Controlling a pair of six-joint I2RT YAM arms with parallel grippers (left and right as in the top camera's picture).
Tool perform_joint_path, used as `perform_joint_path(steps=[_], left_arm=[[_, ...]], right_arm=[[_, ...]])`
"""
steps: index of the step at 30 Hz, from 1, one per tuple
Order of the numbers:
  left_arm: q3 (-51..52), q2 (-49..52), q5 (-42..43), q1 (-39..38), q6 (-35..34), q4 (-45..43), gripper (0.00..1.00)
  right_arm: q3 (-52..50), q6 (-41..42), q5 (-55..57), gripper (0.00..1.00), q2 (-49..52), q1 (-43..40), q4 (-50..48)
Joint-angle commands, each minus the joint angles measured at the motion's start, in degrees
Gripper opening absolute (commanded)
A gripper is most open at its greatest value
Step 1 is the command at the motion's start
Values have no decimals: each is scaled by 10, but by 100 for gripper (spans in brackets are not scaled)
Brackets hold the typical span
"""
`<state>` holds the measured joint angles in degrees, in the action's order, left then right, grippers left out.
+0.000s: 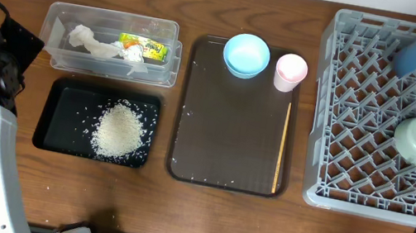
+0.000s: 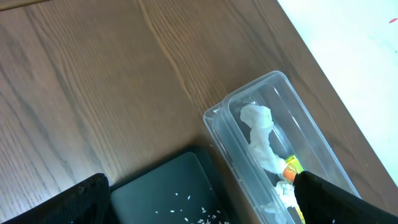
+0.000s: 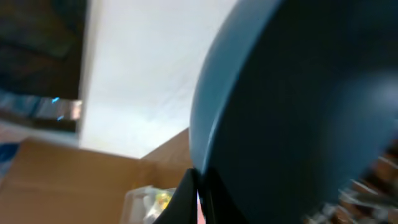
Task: Sort waste into correct bins and load items into the dishwasher rack
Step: 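Carry the blue plate into the rack's upper right and lay it down, then move the right gripper to the light blue bowl and grasp it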
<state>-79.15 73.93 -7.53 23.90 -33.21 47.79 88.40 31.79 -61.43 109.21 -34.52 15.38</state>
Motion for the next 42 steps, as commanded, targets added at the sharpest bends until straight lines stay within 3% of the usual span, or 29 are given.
perform_joint_path(steps=[1,11,22,28,31,37,39,41,42], left_arm=[[-6,2,-7,2,-3,2,96],[-6,2,-7,2,-3,2,96],[-6,2,-7,3,-3,2,96],[-6,2,-7,2,-3,2,96],[-6,2,-7,3,-3,2,96],[-6,2,-7,2,-3,2,96],[-6,2,-7,2,-3,2,96],[-6,2,-7,3,-3,2,96],[-6,2,-7,2,-3,2,96]], right_arm=[[-3,-55,97,1,-2,-9,43],[42,-103,167,4,-2,-46,176],[219,-169,268,12,-10,-40,397],[245,-173,379,12,-51,3,444],[245,-173,418,6,-72,39,460],[245,-188,426,6,-111,152,461],[245,-189,426,13,-117,202,457],[244,-191,425,36,-117,258,452],[243,-191,426,43,-115,284,448]])
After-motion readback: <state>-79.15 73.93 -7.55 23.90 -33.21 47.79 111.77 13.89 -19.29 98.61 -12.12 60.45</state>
